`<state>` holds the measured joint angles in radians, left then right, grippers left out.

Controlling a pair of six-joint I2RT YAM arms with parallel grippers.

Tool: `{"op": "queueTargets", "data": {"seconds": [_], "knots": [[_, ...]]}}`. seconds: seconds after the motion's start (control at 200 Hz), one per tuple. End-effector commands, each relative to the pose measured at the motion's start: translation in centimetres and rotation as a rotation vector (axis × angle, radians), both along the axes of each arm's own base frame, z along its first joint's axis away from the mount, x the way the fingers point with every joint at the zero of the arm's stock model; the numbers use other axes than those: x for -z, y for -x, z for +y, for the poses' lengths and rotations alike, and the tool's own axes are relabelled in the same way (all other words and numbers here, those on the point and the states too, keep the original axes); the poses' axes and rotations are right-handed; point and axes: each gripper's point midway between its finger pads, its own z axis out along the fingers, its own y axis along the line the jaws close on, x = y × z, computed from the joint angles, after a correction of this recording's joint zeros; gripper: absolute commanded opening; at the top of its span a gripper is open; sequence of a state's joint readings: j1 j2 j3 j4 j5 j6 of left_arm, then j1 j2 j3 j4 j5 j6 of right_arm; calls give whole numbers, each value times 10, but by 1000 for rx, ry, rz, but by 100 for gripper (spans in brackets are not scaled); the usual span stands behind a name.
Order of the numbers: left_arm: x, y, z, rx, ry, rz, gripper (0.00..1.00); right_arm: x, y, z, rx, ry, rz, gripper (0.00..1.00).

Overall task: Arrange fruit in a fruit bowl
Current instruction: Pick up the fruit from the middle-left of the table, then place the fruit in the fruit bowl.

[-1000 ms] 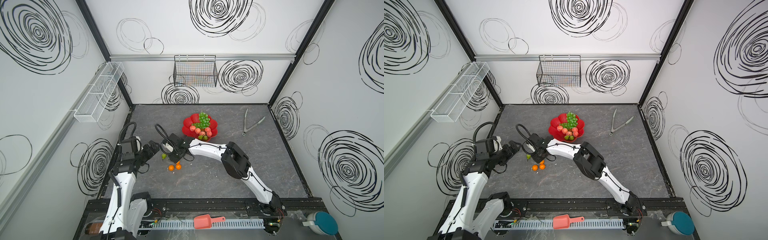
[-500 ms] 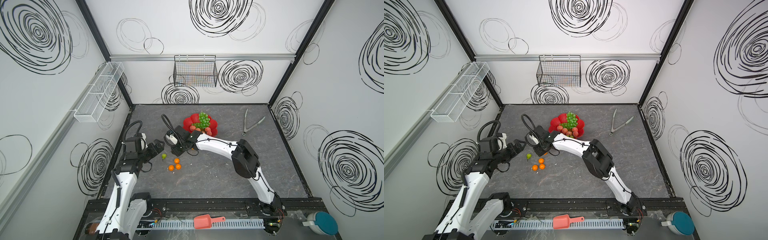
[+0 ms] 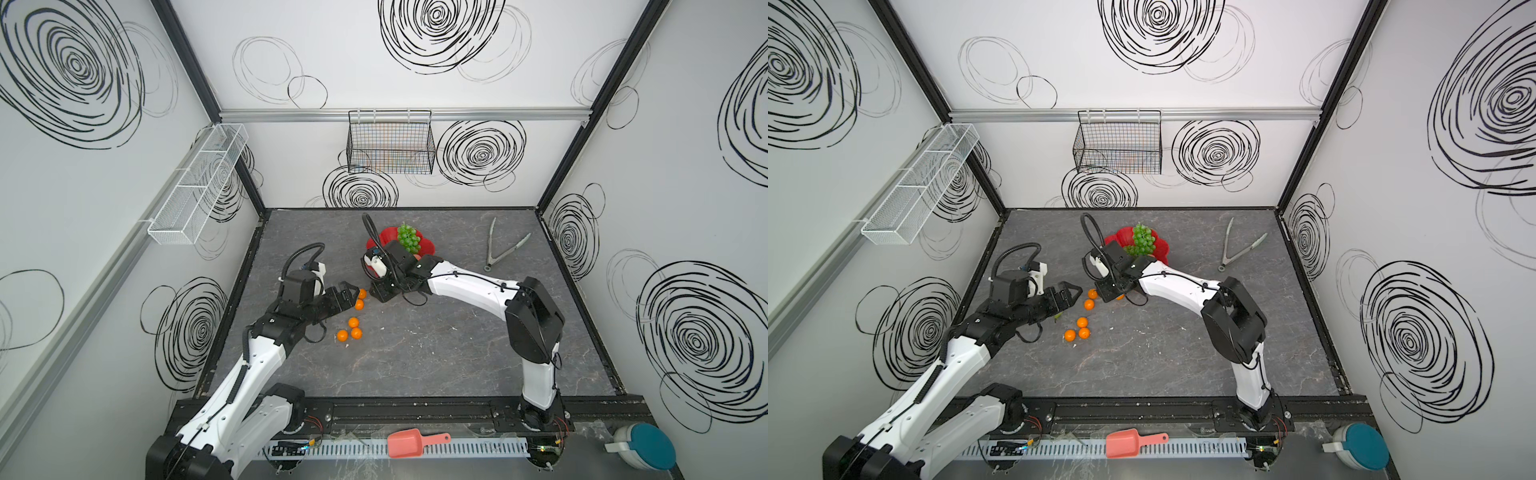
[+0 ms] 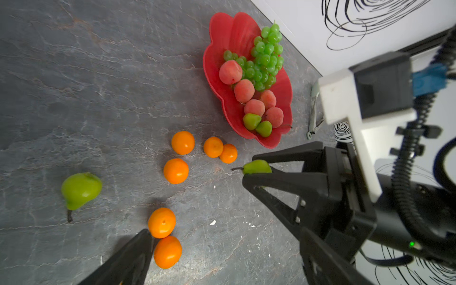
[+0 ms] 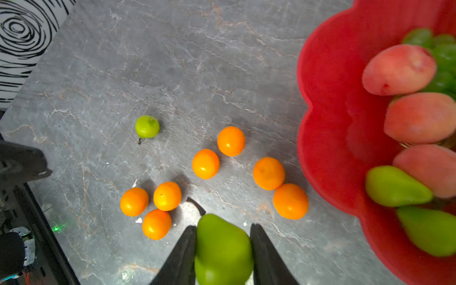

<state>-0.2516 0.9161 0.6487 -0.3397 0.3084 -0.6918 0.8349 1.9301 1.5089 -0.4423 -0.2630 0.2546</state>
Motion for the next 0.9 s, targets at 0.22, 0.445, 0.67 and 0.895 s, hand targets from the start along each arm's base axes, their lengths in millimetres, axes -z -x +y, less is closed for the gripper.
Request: {"op": "queueTargets", "data": {"seconds": [0.22, 0.445, 0.67, 0.895], "knots": [[-8, -12, -35, 55, -5, -69, 96, -11, -22, -44, 106, -37, -22, 37], [-11, -14, -54, 86, -23, -99, 96, -12, -43, -70, 206, -39, -27, 37], [-11, -15, -67, 114, -34, -112, 96, -2, -61, -91, 300, -10, -22, 37], [-8, -13, -71, 128, -50, -119, 96, 14, -69, -91, 307, -1, 12, 37]]}}
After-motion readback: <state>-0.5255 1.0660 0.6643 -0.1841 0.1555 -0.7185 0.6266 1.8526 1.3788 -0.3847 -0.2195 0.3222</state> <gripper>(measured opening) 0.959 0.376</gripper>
